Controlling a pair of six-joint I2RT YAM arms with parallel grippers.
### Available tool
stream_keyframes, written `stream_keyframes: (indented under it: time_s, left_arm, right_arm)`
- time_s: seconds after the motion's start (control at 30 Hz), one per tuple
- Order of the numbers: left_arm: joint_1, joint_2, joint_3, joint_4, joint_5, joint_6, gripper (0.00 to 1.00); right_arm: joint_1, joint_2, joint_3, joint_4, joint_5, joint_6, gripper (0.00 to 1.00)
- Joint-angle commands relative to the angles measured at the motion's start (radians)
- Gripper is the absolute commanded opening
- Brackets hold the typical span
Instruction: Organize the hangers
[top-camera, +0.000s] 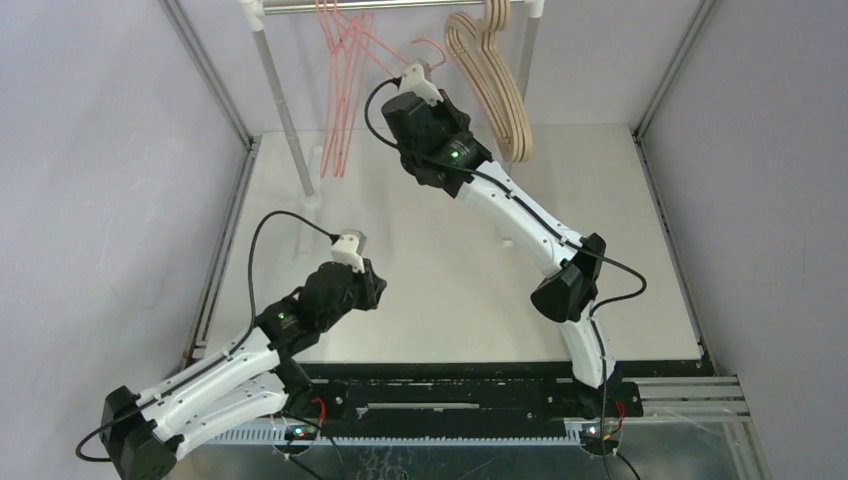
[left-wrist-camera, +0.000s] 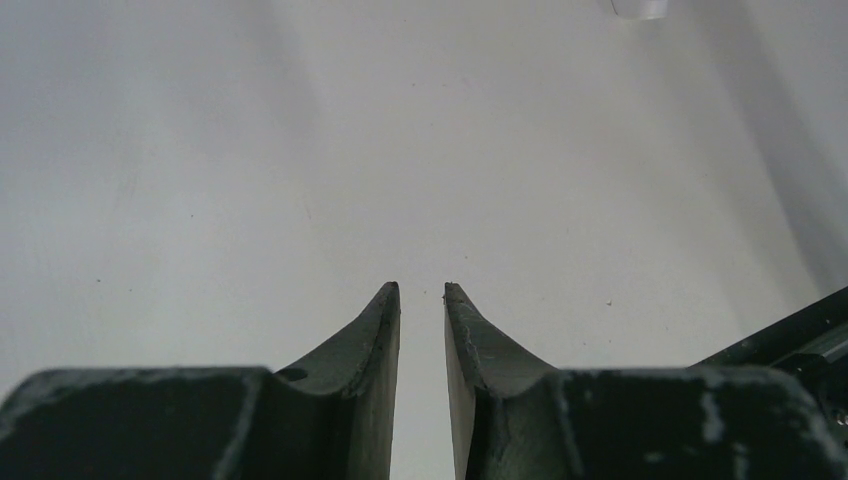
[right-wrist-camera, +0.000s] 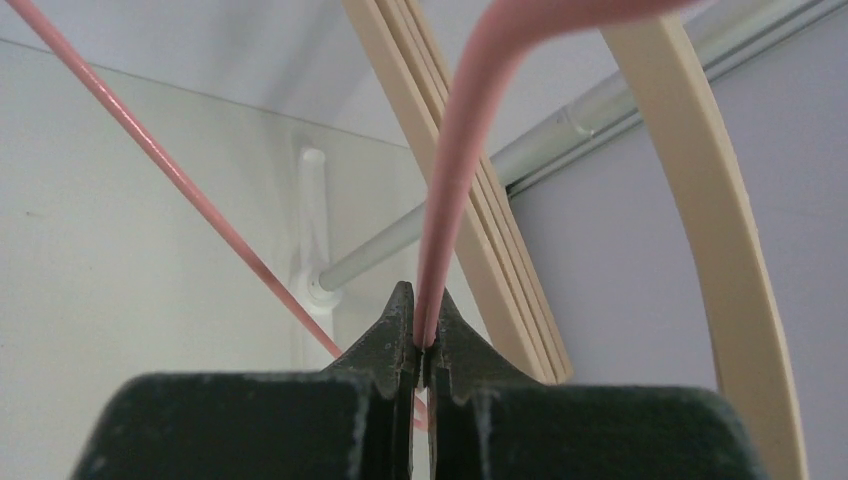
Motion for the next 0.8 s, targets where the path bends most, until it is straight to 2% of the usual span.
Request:
stream_keyframes:
  time_s: [0.0, 0.23, 0.5, 0.63, 0.77]
  left_arm:
    - [0.005, -0.015, 0.035, -0.008, -0.016, 0.025, 0.27]
    - [0.005, -0.009, 0.039, -0.018, -0.022, 0.034, 0.27]
    - [0.005, 0.044, 0.107, -0.013, -0.024, 0.063, 0.28]
    - [0.005, 0.064, 0.152, 0.018, -0.027, 0.100, 0.32]
    - [0.003, 0.101, 0.188, 0.119, -0.038, 0.146, 0.39]
  right_arm:
    - [-0.024, 0.018, 0.045, 0.164, -0.004, -0.126, 0.00]
    - [-0.063, 0.032, 0.061, 0.184, -0.028, -0.098, 0.00]
    - [-0.086, -0.013, 0.021, 0.098, -0.072, 0.003, 0.00]
    - [-0.095, -0.040, -0.015, 0.083, -0.107, 0.039, 0.00]
    - [-0.099, -0.061, -0.028, -0.030, -0.181, 0.154, 0.00]
